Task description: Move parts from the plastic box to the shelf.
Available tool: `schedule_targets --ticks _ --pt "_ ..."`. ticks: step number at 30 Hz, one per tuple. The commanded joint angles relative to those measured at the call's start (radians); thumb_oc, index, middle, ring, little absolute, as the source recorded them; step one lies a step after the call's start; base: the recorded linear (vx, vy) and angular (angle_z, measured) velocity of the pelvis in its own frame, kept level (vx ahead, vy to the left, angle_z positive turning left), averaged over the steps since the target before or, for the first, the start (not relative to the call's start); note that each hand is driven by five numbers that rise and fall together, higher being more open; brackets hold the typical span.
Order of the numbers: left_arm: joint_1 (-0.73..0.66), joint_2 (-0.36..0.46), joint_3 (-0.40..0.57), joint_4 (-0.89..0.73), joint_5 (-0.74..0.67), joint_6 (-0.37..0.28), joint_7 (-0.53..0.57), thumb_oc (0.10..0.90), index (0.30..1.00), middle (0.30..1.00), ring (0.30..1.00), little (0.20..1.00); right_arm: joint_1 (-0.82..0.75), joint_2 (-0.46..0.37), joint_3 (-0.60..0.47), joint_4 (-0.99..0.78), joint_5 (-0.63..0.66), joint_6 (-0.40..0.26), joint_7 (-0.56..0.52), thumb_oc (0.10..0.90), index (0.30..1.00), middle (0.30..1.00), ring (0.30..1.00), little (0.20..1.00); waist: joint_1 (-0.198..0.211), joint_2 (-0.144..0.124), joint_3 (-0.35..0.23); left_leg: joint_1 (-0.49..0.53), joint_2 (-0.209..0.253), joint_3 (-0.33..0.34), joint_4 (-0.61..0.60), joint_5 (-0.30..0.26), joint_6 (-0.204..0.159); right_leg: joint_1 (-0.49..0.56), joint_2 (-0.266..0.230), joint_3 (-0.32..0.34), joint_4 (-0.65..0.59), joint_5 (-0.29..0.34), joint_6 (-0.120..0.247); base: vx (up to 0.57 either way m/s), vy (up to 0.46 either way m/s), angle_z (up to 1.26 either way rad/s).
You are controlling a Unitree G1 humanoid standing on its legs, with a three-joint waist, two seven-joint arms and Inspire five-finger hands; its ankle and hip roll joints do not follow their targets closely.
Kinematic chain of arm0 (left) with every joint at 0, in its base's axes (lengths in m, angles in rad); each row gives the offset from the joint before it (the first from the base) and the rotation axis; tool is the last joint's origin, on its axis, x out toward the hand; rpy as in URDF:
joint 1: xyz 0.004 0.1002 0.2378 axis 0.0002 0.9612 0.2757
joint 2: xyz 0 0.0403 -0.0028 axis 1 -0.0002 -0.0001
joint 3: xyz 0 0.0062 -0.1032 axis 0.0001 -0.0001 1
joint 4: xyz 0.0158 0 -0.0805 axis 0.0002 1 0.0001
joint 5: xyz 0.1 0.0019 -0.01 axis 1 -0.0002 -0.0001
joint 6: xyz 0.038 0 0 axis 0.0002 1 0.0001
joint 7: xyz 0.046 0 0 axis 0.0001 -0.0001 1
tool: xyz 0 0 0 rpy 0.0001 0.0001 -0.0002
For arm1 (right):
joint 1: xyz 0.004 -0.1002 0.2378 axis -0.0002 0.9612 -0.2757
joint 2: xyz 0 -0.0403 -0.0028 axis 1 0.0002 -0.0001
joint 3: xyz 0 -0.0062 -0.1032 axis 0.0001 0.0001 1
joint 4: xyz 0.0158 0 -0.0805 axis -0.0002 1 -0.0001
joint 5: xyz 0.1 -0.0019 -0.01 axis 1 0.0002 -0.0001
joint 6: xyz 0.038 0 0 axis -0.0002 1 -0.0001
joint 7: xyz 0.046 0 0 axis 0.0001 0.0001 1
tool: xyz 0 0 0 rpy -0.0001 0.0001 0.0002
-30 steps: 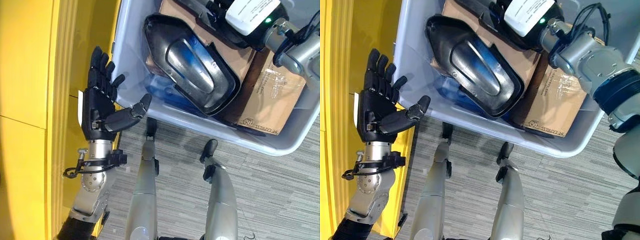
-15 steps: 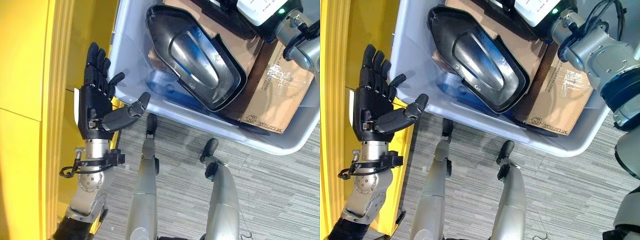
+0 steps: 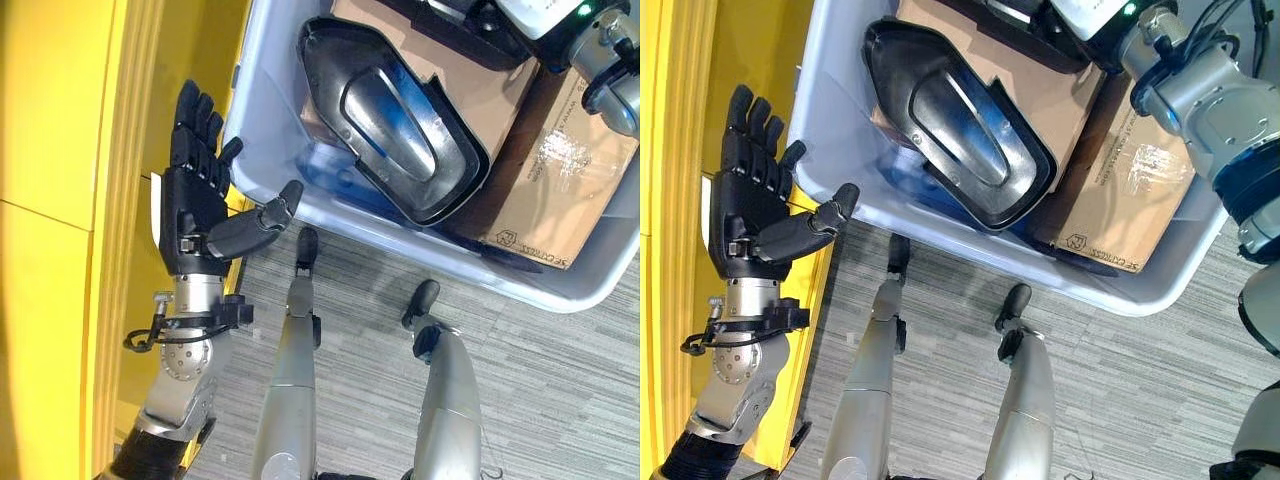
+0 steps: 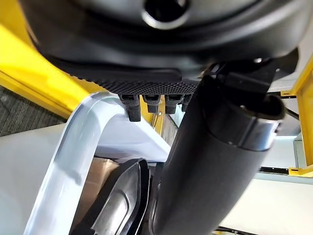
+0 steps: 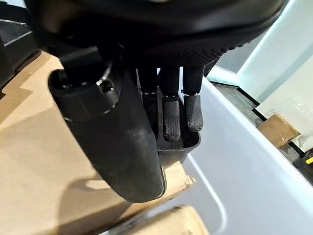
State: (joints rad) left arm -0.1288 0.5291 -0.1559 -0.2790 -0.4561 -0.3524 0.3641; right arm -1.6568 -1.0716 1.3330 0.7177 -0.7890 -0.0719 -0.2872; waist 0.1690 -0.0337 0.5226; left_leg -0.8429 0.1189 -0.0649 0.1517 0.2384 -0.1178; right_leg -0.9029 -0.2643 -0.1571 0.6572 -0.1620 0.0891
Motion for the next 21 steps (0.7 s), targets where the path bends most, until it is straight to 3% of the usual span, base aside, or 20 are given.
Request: schedule_targets --ticks 1,10,21 --pt "-0.038 0.021 0.025 -0.108 0.066 -0.080 0.016 0.900 1.000 1.000 1.000 1.000 -0.074 -0.054 0.067 -0.114 -0.023 -0.011 -0.054 0.400 0.300 0.300 0.300 0.300 0.001 -0.019 -0.003 0.122 0.006 0.002 0.069 -0.196 0.010 0.215 0.028 -0.018 -0.206 0.055 0.044 -0.03 -0.004 0.02" --pt "-0.054 0.008 0.025 -0.100 0.084 -0.053 0.000 0.900 1.000 1.000 1.000 1.000 -0.049 -0.177 0.010 -0.393 -0.020 -0.039 -0.074 0.400 0.300 0.300 0.300 0.300 -0.026 -0.017 -0.006 0.301 0.014 0.004 0.014 -0.184 0.016 0.406 0.033 -0.041 -0.275 0.076 0.049 0.00 0.003 0.01" --pt "-0.003 0.027 0.041 -0.103 0.074 -0.035 -0.062 0.900 1.000 1.000 1.000 1.000 0.146 -0.276 -0.222 -0.675 -0.040 -0.074 -0.101 0.400 0.300 0.300 0.300 0.300 -0.061 -0.038 -0.124 0.483 0.031 0.021 -0.054 -0.186 0.024 0.587 0.043 -0.031 -0.383 0.094 0.056 0.03 0.012 -0.04"
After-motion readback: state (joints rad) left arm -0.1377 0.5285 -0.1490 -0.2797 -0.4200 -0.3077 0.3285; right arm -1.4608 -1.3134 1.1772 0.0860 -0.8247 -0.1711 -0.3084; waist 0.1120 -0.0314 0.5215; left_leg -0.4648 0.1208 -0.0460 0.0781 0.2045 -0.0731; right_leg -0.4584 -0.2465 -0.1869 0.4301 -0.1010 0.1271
